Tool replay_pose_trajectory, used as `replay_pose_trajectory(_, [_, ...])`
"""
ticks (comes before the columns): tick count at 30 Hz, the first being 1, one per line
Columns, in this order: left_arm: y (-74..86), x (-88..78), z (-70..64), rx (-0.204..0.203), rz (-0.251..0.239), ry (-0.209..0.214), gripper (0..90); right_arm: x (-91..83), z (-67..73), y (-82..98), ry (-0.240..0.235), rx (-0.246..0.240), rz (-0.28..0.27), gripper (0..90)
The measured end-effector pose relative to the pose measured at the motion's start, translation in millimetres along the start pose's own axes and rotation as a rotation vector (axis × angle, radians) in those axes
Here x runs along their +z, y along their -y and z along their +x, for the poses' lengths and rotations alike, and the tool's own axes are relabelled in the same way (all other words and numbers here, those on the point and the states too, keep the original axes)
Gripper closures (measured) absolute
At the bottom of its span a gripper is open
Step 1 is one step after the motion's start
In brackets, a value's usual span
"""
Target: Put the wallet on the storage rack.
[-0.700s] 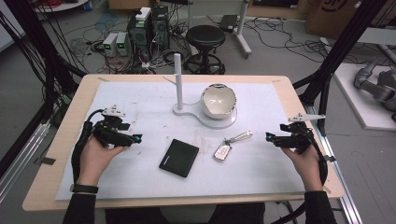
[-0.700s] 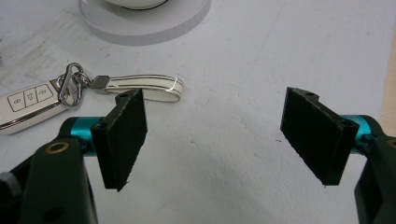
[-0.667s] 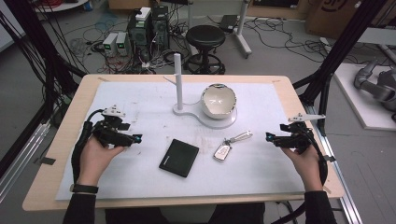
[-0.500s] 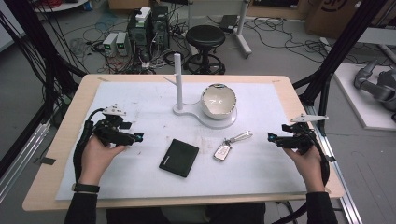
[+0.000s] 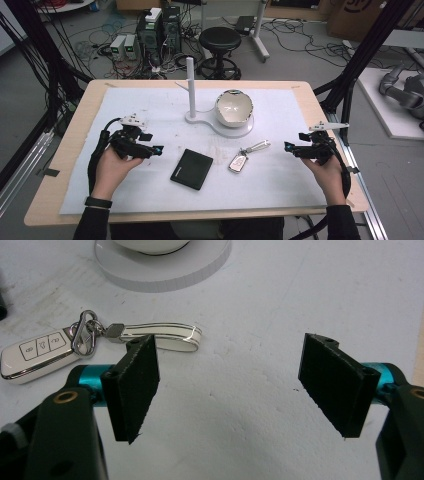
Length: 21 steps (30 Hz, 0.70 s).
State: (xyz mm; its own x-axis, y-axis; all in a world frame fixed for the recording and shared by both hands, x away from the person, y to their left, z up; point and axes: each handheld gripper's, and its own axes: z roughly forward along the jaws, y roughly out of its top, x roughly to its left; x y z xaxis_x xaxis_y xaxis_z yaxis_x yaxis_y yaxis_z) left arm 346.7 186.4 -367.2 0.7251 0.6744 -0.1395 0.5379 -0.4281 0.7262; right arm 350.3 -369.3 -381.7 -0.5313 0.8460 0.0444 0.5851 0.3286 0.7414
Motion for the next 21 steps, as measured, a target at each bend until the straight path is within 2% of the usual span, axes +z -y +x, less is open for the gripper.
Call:
replay_pose_trajectory(7, [-2.2, 14.6, -7.5, 0.014, 0.036, 0.032, 32.9, 3.3, 3.8, 0.4, -0.023, -0.011, 0.004, 26.7])
replay_pose_trajectory(11, [-1.4, 23.7, -9.5, 0.01, 0.055, 0.072, 34.0, 6.5, 5.7, 0.3, -0.033, -0.026, 0.014, 26.7])
replay_pose_trajectory(17, [-1.3, 34.8, -13.4, 0.007, 0.06, 0.109, 35.9, 10.6, 7.5, 1.0, -0.039, -0.053, 0.032, 26.7])
replay_pose_trajectory(21, [-4.2, 44.5, -17.6, -0.001, 0.045, 0.155, 36.3, 11.5, 8.0, 0.9, -0.043, -0.05, 0.036, 26.6])
